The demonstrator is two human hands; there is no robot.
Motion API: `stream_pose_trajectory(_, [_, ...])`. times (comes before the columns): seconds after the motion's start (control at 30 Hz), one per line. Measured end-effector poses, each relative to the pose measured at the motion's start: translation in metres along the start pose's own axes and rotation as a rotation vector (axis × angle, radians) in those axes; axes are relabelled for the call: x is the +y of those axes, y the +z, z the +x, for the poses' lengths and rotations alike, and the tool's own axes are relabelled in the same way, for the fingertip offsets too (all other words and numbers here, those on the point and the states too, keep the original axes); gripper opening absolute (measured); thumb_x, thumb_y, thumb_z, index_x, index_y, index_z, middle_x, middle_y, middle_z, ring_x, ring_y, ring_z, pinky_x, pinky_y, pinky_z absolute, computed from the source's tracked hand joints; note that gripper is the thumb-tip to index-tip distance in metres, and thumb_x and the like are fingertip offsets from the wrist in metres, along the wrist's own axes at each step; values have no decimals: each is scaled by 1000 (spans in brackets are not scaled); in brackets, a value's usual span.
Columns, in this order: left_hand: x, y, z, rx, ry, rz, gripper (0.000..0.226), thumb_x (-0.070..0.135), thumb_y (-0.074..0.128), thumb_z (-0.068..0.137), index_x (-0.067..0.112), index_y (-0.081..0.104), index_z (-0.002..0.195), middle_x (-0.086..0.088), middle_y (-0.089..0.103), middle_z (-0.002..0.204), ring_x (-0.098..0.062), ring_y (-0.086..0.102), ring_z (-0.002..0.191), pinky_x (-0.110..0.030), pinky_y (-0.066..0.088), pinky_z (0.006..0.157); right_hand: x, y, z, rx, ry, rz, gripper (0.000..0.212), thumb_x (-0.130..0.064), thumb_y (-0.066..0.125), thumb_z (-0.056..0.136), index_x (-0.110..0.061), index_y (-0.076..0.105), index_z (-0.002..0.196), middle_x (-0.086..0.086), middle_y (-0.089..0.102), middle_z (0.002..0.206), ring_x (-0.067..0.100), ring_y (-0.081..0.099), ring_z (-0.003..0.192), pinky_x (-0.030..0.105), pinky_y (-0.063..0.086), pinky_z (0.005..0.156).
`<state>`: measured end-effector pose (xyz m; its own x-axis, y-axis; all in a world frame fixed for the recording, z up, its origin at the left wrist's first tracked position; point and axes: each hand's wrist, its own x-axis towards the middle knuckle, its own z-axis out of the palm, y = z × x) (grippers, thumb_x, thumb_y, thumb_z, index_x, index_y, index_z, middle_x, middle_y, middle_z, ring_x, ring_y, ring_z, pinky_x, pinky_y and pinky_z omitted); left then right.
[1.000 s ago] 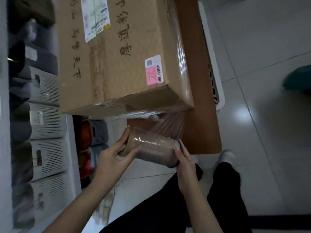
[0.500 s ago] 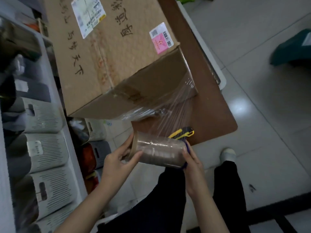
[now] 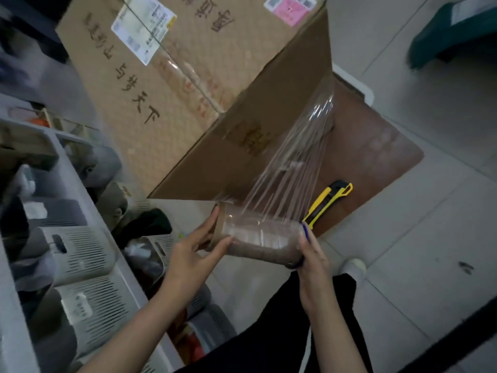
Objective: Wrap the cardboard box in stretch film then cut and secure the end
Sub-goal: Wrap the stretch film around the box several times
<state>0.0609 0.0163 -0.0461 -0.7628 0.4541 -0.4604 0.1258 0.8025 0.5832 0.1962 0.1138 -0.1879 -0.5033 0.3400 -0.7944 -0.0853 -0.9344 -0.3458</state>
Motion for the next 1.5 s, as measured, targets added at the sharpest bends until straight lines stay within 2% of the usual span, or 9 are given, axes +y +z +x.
stream_pose_trajectory(0.1, [-11, -6, 0, -11, 39, -8, 67, 48, 63, 71, 41, 42, 134, 6, 53, 137, -3, 50, 120, -22, 44, 100, 14, 2, 0, 14, -11, 13, 38, -42, 70, 68, -43, 68, 106, -12, 65, 125, 12, 61, 113, 23, 48, 72])
stream_pose_trajectory(0.23, [-30, -17, -2, -11, 113, 26, 59, 33, 65, 77, 43, 40, 129, -8, 62, 126, -1, 56, 108, -6, 43, 87, 36, 9, -5, 46, -35, 81, 44, -33, 72, 69, -35, 67, 113, -10, 70, 118, 12, 67, 107, 23, 56, 82])
stream_pose_trajectory(0.4, [-53, -44, 10, -91, 161, 73, 60, 32, 65, 76, 43, 37, 128, -4, 68, 114, 5, 61, 95, -4, 44, 78, 69, 27, -10, 84, -95, 154, 36, -19, 65, 85, -29, 61, 120, -14, 75, 101, 5, 71, 91, 17, 55, 65])
stream_pose_trajectory(0.6, [-81, -92, 33, -132, 245, 183, 57, 40, 62, 74, 51, 38, 124, 2, 70, 99, 8, 61, 85, -6, 46, 76, 116, 73, -8, 129, -108, 224, 39, -30, 67, 81, -31, 64, 120, -2, 65, 128, 16, 61, 117, 37, 47, 102])
stream_pose_trajectory(0.8, [-101, -119, 50, -130, 343, 239, 55, 34, 65, 72, 54, 44, 118, 15, 69, 96, 14, 61, 89, 1, 42, 74, 149, 101, -2, 77, -98, 306, 55, -46, 75, 62, -33, 66, 115, -6, 63, 129, 13, 59, 119, 32, 45, 97])
stream_pose_trajectory(1.0, [-108, -138, 70, -189, 378, 223, 51, 40, 67, 70, 57, 49, 115, 13, 73, 88, 5, 66, 86, -4, 46, 74, 170, 118, 5, 59, -141, 391, 46, -34, 72, 73, -28, 66, 119, -2, 72, 118, 16, 66, 110, 25, 56, 82])
stream_pose_trajectory(1.17, [-109, -159, 103, -294, 390, 232, 59, 45, 68, 67, 48, 48, 123, 3, 74, 90, -5, 67, 85, -11, 49, 80, 181, 146, 17, 134, -175, 462, 58, -34, 69, 72, -20, 62, 128, 3, 67, 126, 19, 63, 116, 30, 52, 89])
stream_pose_trajectory(1.3, [-102, -180, 132, -347, 459, 226, 60, 50, 67, 64, 46, 50, 121, 12, 69, 107, -3, 66, 91, -17, 49, 88, 188, 186, 35, 141, -222, 586, 55, -26, 62, 79, -11, 57, 131, -1, 76, 106, 12, 71, 96, 20, 57, 68])
stream_pose_trajectory(1.5, [-86, -213, 176, -453, 748, 452, 60, 44, 61, 73, 34, 45, 130, 10, 70, 91, -8, 64, 82, -17, 49, 79, 197, 242, 50, 247, -313, 737, 48, -26, 53, 91, -8, 53, 135, 14, 63, 129, 23, 64, 112, 30, 56, 84])
